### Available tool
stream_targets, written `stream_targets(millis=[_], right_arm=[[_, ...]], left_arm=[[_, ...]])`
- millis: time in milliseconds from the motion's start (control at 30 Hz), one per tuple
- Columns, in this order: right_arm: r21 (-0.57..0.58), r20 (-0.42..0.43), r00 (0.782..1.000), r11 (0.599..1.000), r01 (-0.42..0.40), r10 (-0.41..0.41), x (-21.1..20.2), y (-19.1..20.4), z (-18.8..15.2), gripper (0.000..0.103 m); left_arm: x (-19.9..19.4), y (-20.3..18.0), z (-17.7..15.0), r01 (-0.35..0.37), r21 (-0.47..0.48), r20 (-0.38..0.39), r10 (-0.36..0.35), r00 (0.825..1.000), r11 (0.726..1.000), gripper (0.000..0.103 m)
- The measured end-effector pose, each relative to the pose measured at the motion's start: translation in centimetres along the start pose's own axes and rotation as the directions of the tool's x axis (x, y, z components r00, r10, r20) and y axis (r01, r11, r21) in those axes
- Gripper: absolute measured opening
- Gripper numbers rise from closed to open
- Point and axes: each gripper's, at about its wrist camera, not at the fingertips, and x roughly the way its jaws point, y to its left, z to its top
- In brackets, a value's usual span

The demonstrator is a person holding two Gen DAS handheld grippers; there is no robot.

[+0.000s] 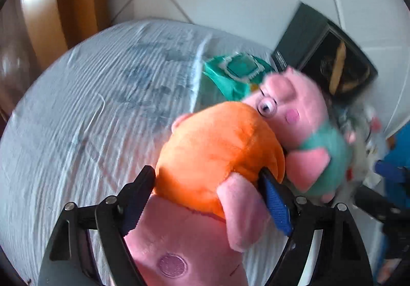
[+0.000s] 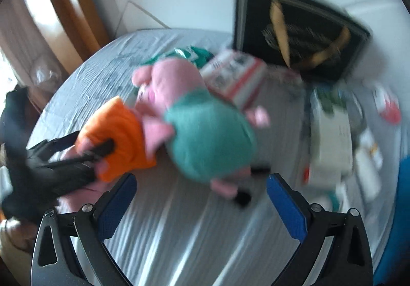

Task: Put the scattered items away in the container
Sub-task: 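Grasp the orange-dressed pig plush with the left tool while the right tool grasps the green-shirted pig, then lift both pig plushes and carry them over the blue crate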

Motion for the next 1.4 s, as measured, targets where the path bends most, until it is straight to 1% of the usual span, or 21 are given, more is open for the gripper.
stream_targets(millis=[33, 133, 167, 200, 233, 267, 300, 333, 433, 500, 533, 600, 633, 700, 767, 867, 933, 1100, 1200, 1233, 1400], right_arm=[[-0.035, 0.008, 1.0, 0.999, 0.009, -0.009, 0.5, 0.5, 1.0, 0.103], [-0.131, 0.025, 0.999, 0.991, 0.034, -0.031, 2.0, 2.1, 3.1, 0.103], [-0.164, 0.023, 0.999, 0.985, 0.047, -0.044, 2.7, 2.6, 3.8, 0.103], [-0.198, 0.009, 0.998, 0.978, 0.06, -0.059, 3.6, 3.0, 4.6, 0.102], [-0.207, -0.001, 0.998, 0.976, 0.067, -0.069, 4.2, 3.0, 5.1, 0.102], [-0.201, -0.008, 0.996, 0.976, 0.081, -0.084, 4.8, 2.6, 5.7, 0.102], [-0.195, -0.022, 0.995, 0.976, 0.093, -0.1, 5.4, 2.1, 6.3, 0.102], [-0.204, -0.046, 0.994, 0.975, 0.086, -0.097, 6.1, 1.8, 6.6, 0.102], [-0.243, -0.157, 0.987, 0.97, -0.019, -0.02, 8.5, 1.8, 6.6, 0.09], [-0.258, -0.201, 0.98, 0.965, -0.047, -0.006, 10.1, 2.1, 6.2, 0.09], [-0.264, -0.206, 0.978, 0.964, -0.038, -0.018, 10.9, 2.2, 6.1, 0.09], [-0.253, -0.189, 0.982, 0.967, -0.029, -0.021, 11.8, 2.1, 5.8, 0.086], [-0.239, -0.175, 0.985, 0.97, -0.031, -0.012, 11.6, 1.8, 5.7, 0.083], [-0.237, -0.144, 0.99, 0.971, -0.031, -0.004, 10.8, 1.6, 5.3, 0.079], [-0.241, -0.125, 0.992, 0.97, -0.019, -0.011, 10.0, 1.5, 4.8, 0.077], [-0.196, -0.088, 0.996, 0.98, -0.028, 0.01, 8.0, 0.7, 4.2, 0.077], [-0.16, -0.053, 0.998, 0.986, -0.04, 0.032, 5.8, -0.1, 3.7, 0.077], [-0.119, 0.037, 0.997, 0.991, -0.059, 0.063, -0.1, -1.0, 2.6, 0.077], [-0.104, 0.106, 0.991, 0.992, -0.064, 0.075, -4.5, -1.2, 2.1, 0.077], [-0.101, 0.128, 0.989, 0.993, -0.065, 0.078, -5.7, -1.2, 2.0, 0.077], [-0.082, 0.249, 0.966, 0.996, -0.045, 0.064, -12.9, -0.1, 0.3, 0.077]], left_arm=[[0.0, 0.0, 0.4, 0.001, 0.005, -0.009, -0.001, 1.0, 1.0, 0.082], [0.1, -1.8, 1.0, -0.046, 0.095, -0.032, 0.05, 0.998, 0.994, 0.08], [0.4, -2.1, 1.1, -0.094, 0.102, -0.049, 0.1, 0.994, 0.99, 0.078], [0.7, -2.1, 1.1, -0.087, 0.09, -0.069, 0.094, 0.993, 0.992, 0.079], [1.2, -2.1, 1.4, -0.061, 0.075, -0.088, 0.067, 0.994, 0.995, 0.083], [1.5, -1.8, 1.6, -0.019, 0.05, -0.117, 0.025, 0.993, 0.999, 0.085], [1.7, -1.7, 1.7, -0.014, 0.05, -0.139, 0.021, 0.99, 0.999, 0.085], [2.0, -2.0, 1.6, -0.011, 0.071, -0.157, 0.022, 0.987, 0.997, 0.086], [2.5, -3.4, 1.1, -0.019, 0.164, -0.173, 0.048, 0.984, 0.986, 0.089], [3.3, -3.8, 1.1, -0.04, 0.18, -0.174, 0.072, 0.982, 0.983, 0.091], [3.6, -3.9, 1.2, -0.054, 0.184, -0.172, 0.087, 0.981, 0.982, 0.091], [3.5, -3.6, 1.0, -0.023, 0.167, -0.154, 0.049, 0.987, 0.986, 0.09], [3.3, -3.7, 0.9, -0.021, 0.169, -0.138, 0.045, 0.989, 0.985, 0.086], [2.9, -3.9, 0.7, -0.02, 0.167, -0.113, 0.039, 0.993, 0.986, 0.08], [2.1, -4.1, 0.3, -0.011, 0.162, -0.094, 0.027, 0.995, 0.987, 0.077], [0.6, -4.4, 0.1, -0.008, 0.168, -0.073, 0.021, 0.997, 0.986, 0.075], [-0.6, -4.8, -0.1, -0.015, 0.171, -0.051, 0.024, 0.998, 0.985, 0.074], [-5.7, -5.1, -0.7, -0.022, 0.161, 0.032, 0.017, 0.999, 0.987, 0.072], [-9.9, -6.1, -1.4, -0.032, 0.168, 0.105, 0.015, 0.994, 0.985, 0.072], [-10.7, -6.2, -1.6, -0.032, 0.17, 0.12, 0.011, 0.993, 0.985, 0.072], [-17.6, -8.3, -3.6, -0.041, 0.191, 0.227, -0.003, 0.974, 0.981, 0.071]])
